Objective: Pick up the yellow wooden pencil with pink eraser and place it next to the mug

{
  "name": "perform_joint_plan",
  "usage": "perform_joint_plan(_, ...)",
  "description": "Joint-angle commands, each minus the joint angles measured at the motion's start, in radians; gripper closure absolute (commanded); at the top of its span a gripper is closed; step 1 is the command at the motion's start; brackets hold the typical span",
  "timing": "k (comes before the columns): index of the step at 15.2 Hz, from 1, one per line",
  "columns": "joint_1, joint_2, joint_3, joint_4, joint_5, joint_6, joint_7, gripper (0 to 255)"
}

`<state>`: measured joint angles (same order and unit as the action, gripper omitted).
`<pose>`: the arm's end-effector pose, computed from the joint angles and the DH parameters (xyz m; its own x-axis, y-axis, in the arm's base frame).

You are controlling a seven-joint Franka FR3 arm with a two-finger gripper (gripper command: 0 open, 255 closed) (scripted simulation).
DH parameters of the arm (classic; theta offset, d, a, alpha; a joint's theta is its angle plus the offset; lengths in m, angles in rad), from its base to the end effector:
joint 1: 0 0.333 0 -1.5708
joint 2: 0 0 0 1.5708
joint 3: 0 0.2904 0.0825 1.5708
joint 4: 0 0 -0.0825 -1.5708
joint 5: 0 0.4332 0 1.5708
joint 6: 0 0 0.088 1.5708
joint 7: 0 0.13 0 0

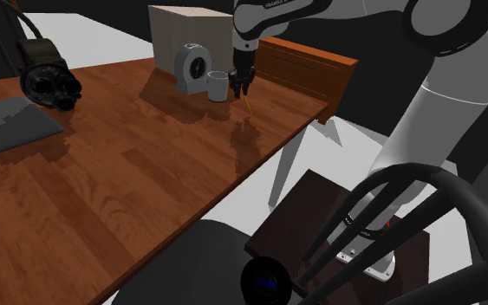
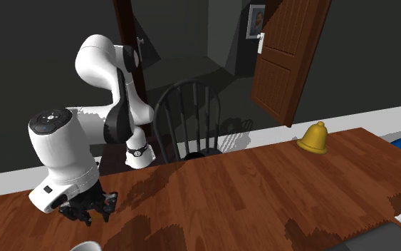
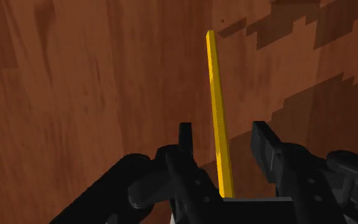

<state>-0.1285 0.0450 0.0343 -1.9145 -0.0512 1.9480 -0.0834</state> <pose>0.6110 -0.0624 0.4007 0.9998 0.0080 -0.0157 0.0086 -0.9990 0.0447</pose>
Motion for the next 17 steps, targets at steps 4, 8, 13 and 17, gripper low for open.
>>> perform_joint_plan(4,-0.014,0.087,-0.011,0.024,0.001,-0.017,-0.023,0)
perform_joint_plan(8,0.006,0.052,0.002,0.064,0.003,-0.093,0.005,0)
perform_joint_plan(13,0.003,0.050,0.006,0.088,0.003,-0.119,0.005,0)
perform_joint_plan(17,0.002,0.050,0.007,0.088,0.003,-0.119,0.005,0)
